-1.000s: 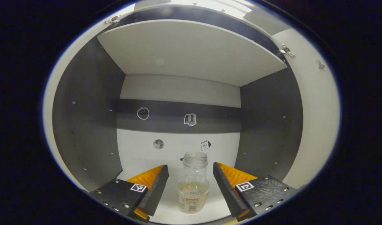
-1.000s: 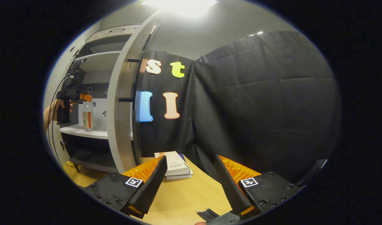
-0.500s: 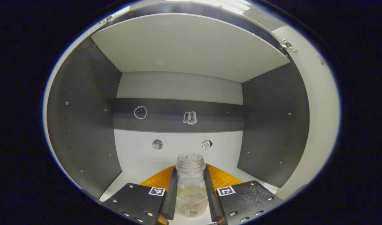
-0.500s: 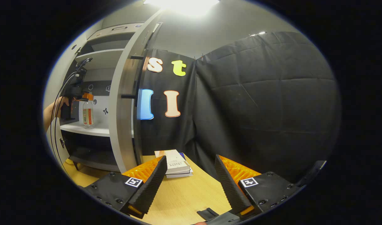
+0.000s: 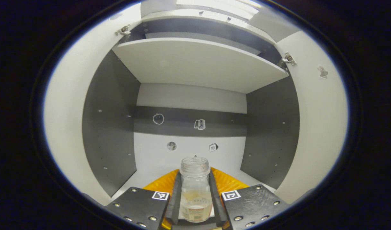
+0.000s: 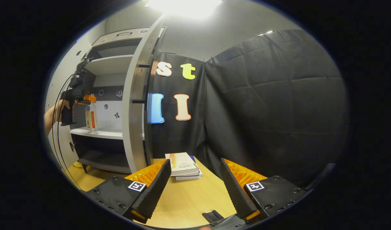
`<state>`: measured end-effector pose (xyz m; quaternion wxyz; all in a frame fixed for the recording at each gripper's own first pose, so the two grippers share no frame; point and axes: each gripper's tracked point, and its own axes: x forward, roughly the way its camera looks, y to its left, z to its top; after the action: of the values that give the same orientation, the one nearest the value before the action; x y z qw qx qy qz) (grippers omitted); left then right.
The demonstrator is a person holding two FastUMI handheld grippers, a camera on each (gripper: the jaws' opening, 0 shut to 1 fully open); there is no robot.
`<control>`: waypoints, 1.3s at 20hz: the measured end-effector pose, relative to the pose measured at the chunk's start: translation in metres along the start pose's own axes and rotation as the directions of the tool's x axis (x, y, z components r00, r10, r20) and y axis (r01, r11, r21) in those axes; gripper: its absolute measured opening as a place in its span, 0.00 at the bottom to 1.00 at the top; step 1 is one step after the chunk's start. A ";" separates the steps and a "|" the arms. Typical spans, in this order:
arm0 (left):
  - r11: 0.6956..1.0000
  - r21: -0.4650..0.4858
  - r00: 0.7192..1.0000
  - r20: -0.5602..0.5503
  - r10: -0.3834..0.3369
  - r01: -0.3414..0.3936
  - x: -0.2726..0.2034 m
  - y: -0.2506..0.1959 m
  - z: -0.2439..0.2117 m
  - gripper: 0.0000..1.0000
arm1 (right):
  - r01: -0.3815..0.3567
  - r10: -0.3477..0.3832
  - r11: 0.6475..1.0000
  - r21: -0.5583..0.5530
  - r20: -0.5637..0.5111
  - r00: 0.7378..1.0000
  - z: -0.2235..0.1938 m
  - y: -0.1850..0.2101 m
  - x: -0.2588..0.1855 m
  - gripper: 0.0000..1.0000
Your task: Grasp the bottle in the cabinet with the left hand and place it on the coaster, then close the right door with the right hand and the left door with the left hand.
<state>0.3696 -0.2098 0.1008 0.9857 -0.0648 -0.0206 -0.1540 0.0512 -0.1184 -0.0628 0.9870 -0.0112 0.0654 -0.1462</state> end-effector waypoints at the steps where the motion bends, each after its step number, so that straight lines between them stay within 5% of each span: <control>1: 1.000 0.004 1.000 -0.003 0.001 -0.001 -0.010 0.000 -0.003 0.44 | -0.015 0.015 1.000 -0.004 0.002 1.000 -0.001 -0.001 -0.003 0.98; 12: 1.000 0.009 1.000 0.012 0.012 -0.012 -0.086 -0.026 -0.018 0.46 | -0.113 0.113 0.993 -0.018 -0.012 0.994 -0.011 -0.015 -0.032 0.98; 26: 1.000 0.002 1.000 -0.025 0.002 -0.002 -0.156 -0.045 -0.108 0.44 | -0.205 0.204 0.978 -0.047 -0.027 0.979 -0.033 -0.011 -0.055 0.98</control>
<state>0.2095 -0.2200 -0.0105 0.9861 -0.0620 -0.0086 -0.1537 -0.0087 -0.1133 -0.0879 0.9955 -0.0272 0.0808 -0.0424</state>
